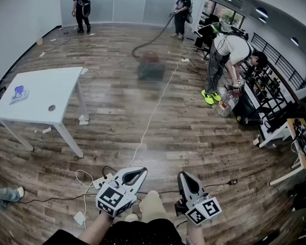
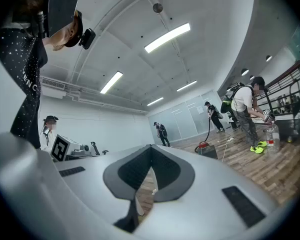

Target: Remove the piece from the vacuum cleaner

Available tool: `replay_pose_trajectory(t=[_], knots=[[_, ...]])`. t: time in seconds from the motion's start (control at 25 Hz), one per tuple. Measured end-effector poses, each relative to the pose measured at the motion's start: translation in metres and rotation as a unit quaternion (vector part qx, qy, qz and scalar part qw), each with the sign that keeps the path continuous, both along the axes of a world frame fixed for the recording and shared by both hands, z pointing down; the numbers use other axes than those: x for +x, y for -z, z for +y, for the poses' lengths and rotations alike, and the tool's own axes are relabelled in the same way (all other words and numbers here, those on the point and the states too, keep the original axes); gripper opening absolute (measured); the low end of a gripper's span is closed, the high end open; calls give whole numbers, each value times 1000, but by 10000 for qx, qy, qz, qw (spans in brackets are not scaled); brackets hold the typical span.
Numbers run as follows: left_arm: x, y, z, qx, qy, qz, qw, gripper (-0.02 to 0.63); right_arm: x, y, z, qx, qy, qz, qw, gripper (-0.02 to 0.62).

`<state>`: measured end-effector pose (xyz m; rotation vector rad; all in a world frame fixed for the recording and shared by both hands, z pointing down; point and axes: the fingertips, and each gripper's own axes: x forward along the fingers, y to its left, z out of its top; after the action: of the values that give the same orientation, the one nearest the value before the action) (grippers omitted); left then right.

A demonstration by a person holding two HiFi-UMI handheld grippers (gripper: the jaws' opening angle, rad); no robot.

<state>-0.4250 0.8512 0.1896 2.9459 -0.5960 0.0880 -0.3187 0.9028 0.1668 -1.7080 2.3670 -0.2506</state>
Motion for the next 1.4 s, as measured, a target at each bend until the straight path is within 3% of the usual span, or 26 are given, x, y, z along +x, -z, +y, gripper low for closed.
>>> replay_pose_trajectory(t=[0.28, 0.68, 0.84, 0.96, 1.4], knots=[[43, -9, -72, -21, 28, -46, 10000, 7, 47, -6, -74, 85, -7, -73, 9999, 11], [176, 8, -220, 188, 350, 60, 9992, 6, 190, 11, -222, 197, 262, 189, 9993, 11], [219, 12, -265, 85, 416, 318, 9986, 6, 232, 13, -269, 221, 410, 302, 9985, 11], [247, 16, -288, 85, 367, 436, 9983, 7, 255, 10, -292, 197, 466, 362, 9981, 11], [307, -10, -376, -113, 290, 44, 9995, 6, 305, -19, -378, -152, 537, -16, 9984, 11]])
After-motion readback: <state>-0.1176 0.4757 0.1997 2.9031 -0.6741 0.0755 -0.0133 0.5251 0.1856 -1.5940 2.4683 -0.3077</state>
